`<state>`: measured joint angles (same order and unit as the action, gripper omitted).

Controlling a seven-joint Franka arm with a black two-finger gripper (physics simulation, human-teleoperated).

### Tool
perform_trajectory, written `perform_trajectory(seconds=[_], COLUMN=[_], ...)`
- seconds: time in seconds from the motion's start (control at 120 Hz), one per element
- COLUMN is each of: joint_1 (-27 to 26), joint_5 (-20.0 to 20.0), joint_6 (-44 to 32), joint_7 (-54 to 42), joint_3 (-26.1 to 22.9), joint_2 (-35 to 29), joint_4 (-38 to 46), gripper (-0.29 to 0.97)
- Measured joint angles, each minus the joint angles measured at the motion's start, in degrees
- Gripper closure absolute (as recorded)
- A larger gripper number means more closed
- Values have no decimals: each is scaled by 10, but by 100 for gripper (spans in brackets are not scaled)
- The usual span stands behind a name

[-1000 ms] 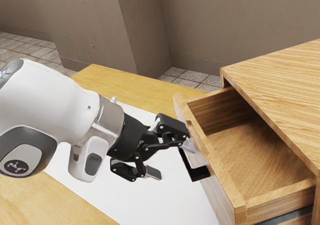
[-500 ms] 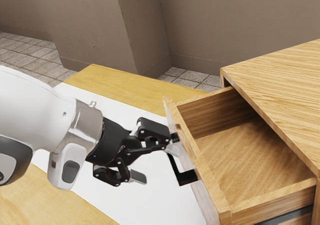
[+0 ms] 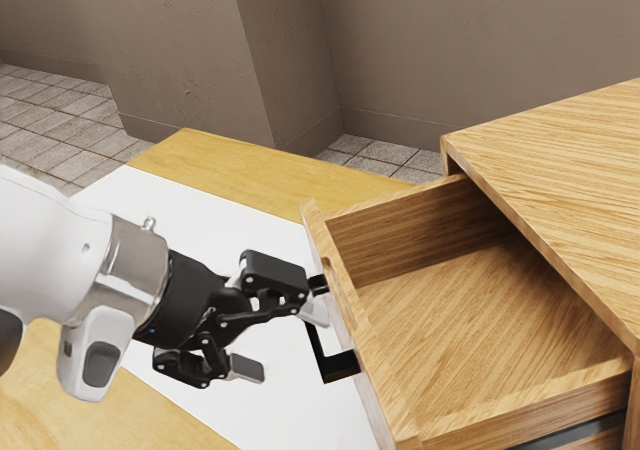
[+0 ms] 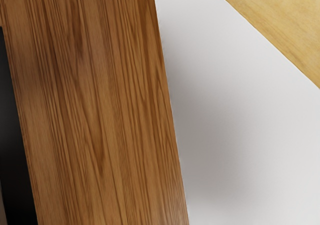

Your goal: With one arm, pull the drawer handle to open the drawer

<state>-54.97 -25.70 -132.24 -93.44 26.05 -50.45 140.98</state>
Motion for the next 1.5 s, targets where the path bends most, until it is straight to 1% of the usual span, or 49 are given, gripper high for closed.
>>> perform_trajectory(seconds=[0.075,0.258,0.392,0.558,0.65,1.042,1.192,1.275,1.308,1.358,1.4,1.467,1.5], joint_1=[1,23,31,41,48,50,51,64,74,83,86,86,86], joint_5=[1,6,13,17,18,20,20,28,45,66,77,90,95], joint_6=[4,23,38,58,65,96,99,111,134,189,243,326,367], joint_7=[0,0,0,0,0,-1,-2,-2,0,12,33,87,122], joint_3=[-1,-18,-26,-34,-34,-38,-73,-95,-97,-91,-70,-7,18], joint_2=[-3,-13,-17,-22,-29,-54,-57,-47,-20,29,69,132,190], joint_4=[2,4,10,11,11,11,-10,-63,-118,-214,-294,-398,-458], gripper=[0,1,-1,0,3,3,2,1,1,1,1,0,0])
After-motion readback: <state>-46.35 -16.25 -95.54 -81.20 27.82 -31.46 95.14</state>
